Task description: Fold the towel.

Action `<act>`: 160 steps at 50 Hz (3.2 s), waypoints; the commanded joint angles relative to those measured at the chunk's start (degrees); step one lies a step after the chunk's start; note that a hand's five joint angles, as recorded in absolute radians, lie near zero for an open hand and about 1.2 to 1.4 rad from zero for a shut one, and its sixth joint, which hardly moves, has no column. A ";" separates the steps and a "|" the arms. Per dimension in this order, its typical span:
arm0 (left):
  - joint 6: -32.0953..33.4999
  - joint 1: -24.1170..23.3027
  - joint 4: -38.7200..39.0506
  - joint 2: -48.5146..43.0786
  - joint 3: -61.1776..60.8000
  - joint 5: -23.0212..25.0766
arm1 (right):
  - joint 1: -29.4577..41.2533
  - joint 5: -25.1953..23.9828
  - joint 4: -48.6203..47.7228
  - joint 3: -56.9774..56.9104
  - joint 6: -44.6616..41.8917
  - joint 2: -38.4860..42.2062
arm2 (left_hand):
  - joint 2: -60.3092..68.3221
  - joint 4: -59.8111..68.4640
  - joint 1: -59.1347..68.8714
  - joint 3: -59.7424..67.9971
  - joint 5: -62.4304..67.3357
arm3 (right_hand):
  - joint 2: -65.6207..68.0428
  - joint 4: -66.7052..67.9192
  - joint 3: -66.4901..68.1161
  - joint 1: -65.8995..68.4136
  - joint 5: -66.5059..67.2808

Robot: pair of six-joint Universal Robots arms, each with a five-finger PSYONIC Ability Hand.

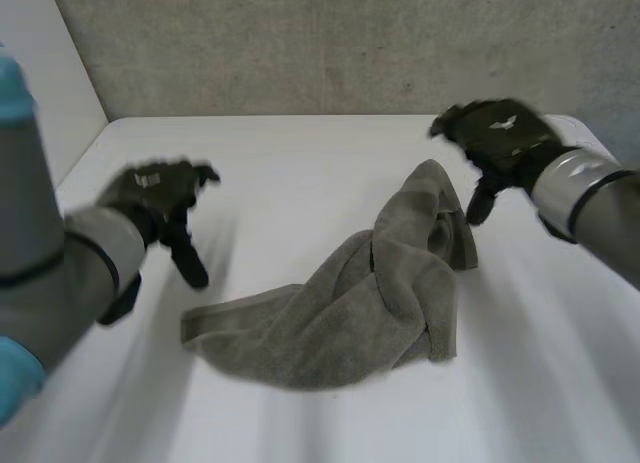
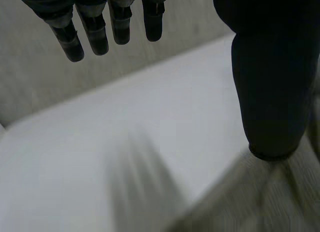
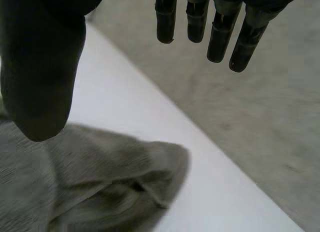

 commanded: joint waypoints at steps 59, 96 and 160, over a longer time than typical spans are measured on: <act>2.13 -8.37 21.71 -1.03 -20.95 1.46 | -4.83 -7.42 29.40 24.34 -37.62 -1.62 | 68.88 68.97 68.60 68.92 68.05 | 5.95 5.42 6.42 7.34 7.33; 13.38 -8.02 22.68 17.07 -27.02 1.28 | 13.00 -13.66 41.16 -49.12 -1.82 43.98 | 65.53 65.63 65.26 65.58 64.70 | -4.90 -5.43 -4.43 -3.51 -3.52; 15.40 -4.50 27.15 -4.46 -19.71 0.31 | -0.53 -2.23 1.81 10.28 -0.27 2.87 | 47.20 47.29 46.92 47.24 46.37 | -4.90 -5.43 -4.43 -3.51 -3.52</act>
